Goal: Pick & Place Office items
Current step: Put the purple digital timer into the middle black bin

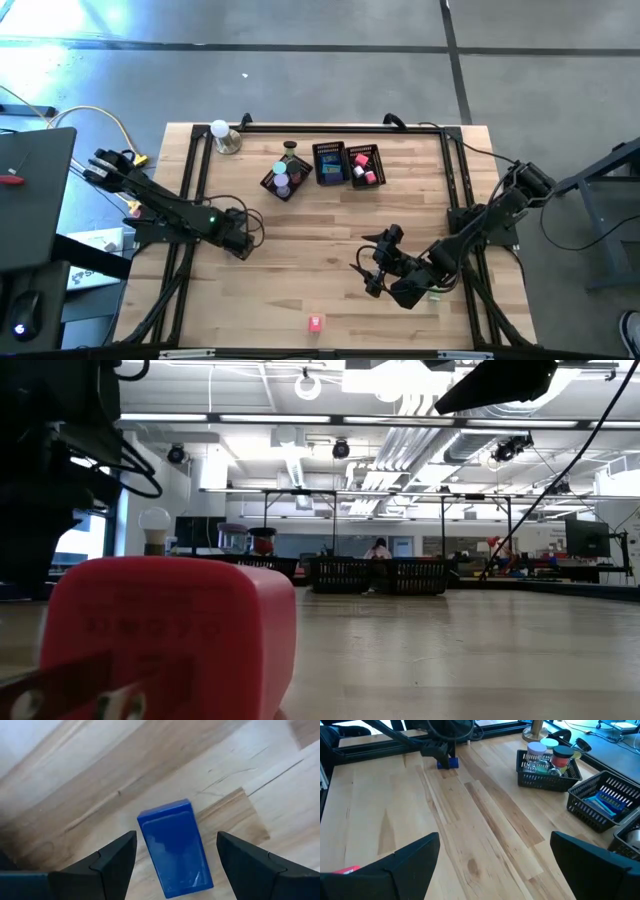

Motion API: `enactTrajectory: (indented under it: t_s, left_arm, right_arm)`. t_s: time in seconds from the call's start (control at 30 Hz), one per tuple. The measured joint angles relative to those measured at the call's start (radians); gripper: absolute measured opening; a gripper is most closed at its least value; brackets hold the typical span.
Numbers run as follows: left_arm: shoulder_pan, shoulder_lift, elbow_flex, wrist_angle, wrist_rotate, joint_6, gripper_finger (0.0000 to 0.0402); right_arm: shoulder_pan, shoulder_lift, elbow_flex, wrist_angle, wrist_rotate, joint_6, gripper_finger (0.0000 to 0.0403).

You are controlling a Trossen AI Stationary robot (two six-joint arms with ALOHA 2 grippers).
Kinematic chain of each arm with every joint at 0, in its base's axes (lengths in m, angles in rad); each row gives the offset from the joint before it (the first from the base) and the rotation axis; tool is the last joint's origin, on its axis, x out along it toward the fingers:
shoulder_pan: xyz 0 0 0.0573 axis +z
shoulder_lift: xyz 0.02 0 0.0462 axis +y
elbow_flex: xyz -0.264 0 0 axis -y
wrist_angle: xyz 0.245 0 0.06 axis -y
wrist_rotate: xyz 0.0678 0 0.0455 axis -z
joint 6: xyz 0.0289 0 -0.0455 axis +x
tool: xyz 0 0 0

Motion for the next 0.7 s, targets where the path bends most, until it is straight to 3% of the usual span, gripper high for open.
enactTrajectory:
  t_s: [0.33, 0.63, 0.7]
  left_arm:
    - [-0.023, 0.128, -0.001, -0.002, -0.001, -0.052, 0.0257]
    - [-0.052, 0.121, 0.000, 0.014, -0.001, -0.081, 0.0152]
    - [-0.059, 0.120, -0.001, 0.025, -0.008, -0.081, 0.0144]
  right_arm:
    - [0.000, 0.000, 0.000, 0.000, 0.001, 0.000, 0.0369]
    - [0.000, 0.005, 0.000, 0.015, -0.006, 0.008, 0.0369]
    - [0.000, 0.015, 0.000, 0.032, -0.024, 0.003, 0.0369]
